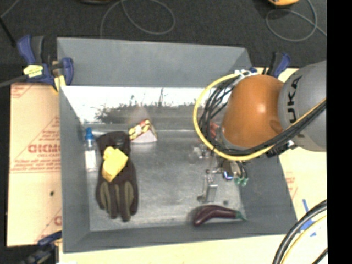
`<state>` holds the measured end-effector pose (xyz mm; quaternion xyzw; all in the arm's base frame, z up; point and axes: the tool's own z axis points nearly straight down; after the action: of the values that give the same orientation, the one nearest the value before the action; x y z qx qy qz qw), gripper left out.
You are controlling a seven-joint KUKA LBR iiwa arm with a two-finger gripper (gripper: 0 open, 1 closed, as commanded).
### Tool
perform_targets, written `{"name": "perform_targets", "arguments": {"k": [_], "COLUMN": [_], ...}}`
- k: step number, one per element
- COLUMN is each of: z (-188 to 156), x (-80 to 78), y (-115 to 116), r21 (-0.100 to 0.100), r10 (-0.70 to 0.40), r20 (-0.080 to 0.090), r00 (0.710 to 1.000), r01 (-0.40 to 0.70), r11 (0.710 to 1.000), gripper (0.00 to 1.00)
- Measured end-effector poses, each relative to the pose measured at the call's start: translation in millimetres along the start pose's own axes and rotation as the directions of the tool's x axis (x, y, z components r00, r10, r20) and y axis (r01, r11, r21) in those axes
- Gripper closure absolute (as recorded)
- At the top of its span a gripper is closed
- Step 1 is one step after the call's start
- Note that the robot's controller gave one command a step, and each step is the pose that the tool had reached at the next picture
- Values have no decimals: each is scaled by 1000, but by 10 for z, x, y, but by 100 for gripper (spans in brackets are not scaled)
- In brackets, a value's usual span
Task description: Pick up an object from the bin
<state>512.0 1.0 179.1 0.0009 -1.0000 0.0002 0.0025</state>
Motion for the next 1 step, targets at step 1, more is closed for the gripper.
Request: {"name": "perform_targets", "arguments": {"k": [1], "z": [-39], "x": [-16], "y": [0], "r21": [0], "r10": [0], "r20": [8], "r00": [1000], "r01": [0], "r11": [1000], "gripper": [0]}}
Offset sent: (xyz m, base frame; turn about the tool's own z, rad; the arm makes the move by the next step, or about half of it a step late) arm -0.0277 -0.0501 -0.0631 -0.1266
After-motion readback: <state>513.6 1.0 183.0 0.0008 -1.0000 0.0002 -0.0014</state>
